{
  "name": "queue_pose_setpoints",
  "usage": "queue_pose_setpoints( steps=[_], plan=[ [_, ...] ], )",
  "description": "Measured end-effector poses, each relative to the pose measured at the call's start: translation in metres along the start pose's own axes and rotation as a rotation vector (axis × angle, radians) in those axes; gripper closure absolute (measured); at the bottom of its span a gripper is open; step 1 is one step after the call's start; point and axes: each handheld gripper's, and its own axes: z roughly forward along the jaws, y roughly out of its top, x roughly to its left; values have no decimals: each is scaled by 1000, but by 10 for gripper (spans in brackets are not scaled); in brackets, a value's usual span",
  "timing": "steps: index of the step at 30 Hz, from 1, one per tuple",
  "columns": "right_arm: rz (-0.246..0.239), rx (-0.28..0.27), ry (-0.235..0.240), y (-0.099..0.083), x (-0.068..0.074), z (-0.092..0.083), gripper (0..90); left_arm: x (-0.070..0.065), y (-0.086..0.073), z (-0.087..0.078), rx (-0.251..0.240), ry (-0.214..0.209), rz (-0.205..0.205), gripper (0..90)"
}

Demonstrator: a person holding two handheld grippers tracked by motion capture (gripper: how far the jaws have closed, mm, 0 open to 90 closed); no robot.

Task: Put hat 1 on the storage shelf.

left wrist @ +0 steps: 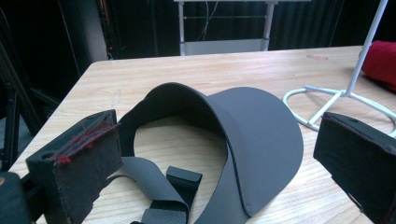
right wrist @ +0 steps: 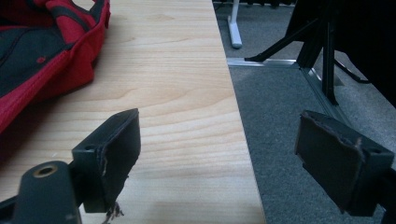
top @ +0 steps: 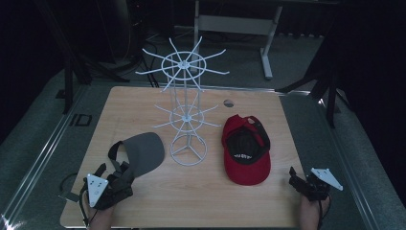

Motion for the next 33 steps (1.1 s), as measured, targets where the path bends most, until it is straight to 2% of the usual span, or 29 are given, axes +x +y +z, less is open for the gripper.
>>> queue_pose_setpoints(
  steps=[2,4,6,8,13,14,16,17,21,23,25,28,29,31,32,33],
  plan=[
    [3,13,8,0,0,0,142,0,0,0,-1,0,-1,9],
    [1,34,34,0,2,-1,142,0,0,-1,-1,2,-4,10],
    [-16,58,58,2,6,0,141,0,0,-1,-1,0,-7,9],
    [-42,62,66,3,10,0,141,0,0,-1,1,0,-8,10],
    [-36,73,102,9,14,2,141,1,0,-1,2,-5,-14,10],
    [-47,79,112,11,17,3,140,1,0,-2,1,-4,-16,10],
    [-47,77,124,14,20,3,134,2,0,-1,-2,-4,-32,9],
    [-49,74,125,16,21,3,131,3,0,-2,-12,-14,-59,10],
    [-46,59,148,29,26,-1,126,3,0,-3,-28,-42,-88,10],
    [-49,52,162,36,28,-2,122,3,1,-4,-38,-49,-92,9],
    [-69,35,164,43,30,-1,118,2,1,-4,-38,-48,-79,10],
    [-85,49,177,49,32,1,114,1,1,-5,-30,-42,-63,10],
    [-93,57,196,55,34,3,111,1,1,-5,-29,-44,-65,10],
    [-123,63,190,60,38,4,112,1,1,-5,-28,-44,-67,10],
    [-123,63,190,60,38,4,112,1,1,-5,-27,-44,-68,10],
    [-102,76,219,65,39,6,130,2,1,-5,-24,-47,-76,10]
  ],
)
